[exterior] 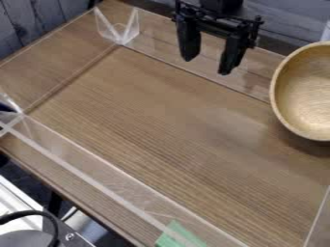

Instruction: Put the green block in the brown bowl

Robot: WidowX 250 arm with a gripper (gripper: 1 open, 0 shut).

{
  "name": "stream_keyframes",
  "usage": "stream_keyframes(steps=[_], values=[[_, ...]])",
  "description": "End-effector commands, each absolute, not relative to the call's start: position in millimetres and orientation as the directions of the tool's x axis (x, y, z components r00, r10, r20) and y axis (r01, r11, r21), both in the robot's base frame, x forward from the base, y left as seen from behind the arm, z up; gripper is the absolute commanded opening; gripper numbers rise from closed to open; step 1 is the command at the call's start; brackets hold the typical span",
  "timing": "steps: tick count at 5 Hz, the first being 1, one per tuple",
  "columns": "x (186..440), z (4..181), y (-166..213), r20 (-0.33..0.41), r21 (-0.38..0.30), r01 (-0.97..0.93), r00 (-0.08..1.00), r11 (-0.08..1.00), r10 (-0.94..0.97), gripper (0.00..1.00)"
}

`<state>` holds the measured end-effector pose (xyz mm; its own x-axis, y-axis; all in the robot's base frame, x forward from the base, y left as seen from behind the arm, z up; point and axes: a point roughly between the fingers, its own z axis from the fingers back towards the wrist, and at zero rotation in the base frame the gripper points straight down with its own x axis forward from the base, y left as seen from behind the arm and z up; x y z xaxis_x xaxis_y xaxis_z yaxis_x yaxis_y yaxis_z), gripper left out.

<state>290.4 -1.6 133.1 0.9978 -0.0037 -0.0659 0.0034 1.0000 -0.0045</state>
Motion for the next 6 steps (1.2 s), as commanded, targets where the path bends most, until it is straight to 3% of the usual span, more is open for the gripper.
stream_keyframes(steps=[1, 3, 6], values=[[284.6, 126.1, -2.2, -0.082, 0.004, 0.017, 0.997, 1.000, -0.016, 1.00], [256.4, 122.5, -25.5, -0.066, -0.048, 0.144, 0.987, 0.988, -0.147, 1.00], [230.6, 114.4, -31.4, 0.015, -0.058, 0.286, 0.958, 0.956, -0.286, 1.00]])
